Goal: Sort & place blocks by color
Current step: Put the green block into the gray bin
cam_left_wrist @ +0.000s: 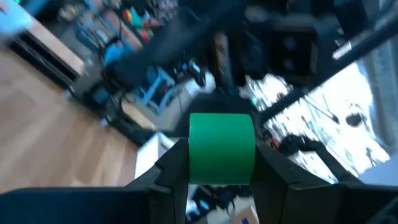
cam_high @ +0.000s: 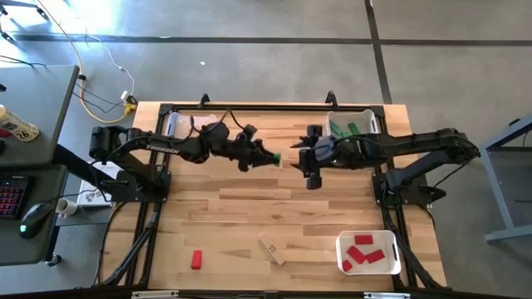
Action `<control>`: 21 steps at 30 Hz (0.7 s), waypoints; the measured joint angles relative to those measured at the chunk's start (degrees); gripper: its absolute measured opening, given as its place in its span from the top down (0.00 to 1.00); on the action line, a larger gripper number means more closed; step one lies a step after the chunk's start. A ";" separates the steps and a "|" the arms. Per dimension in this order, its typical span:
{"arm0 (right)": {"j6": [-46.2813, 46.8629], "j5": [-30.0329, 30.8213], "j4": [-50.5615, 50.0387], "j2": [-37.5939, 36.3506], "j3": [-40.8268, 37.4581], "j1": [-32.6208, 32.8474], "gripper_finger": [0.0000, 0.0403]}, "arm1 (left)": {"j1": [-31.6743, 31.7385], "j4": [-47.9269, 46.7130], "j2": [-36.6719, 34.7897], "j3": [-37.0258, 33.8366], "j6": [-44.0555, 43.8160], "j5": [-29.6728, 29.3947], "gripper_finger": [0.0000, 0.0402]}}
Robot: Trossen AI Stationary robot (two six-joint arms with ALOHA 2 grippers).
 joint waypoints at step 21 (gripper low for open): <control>-5.51 -7.80 16.21 0.00 0.02 -3.02 0.43 | 4.18 9.20 -0.04 0.00 -7.82 0.22 0.75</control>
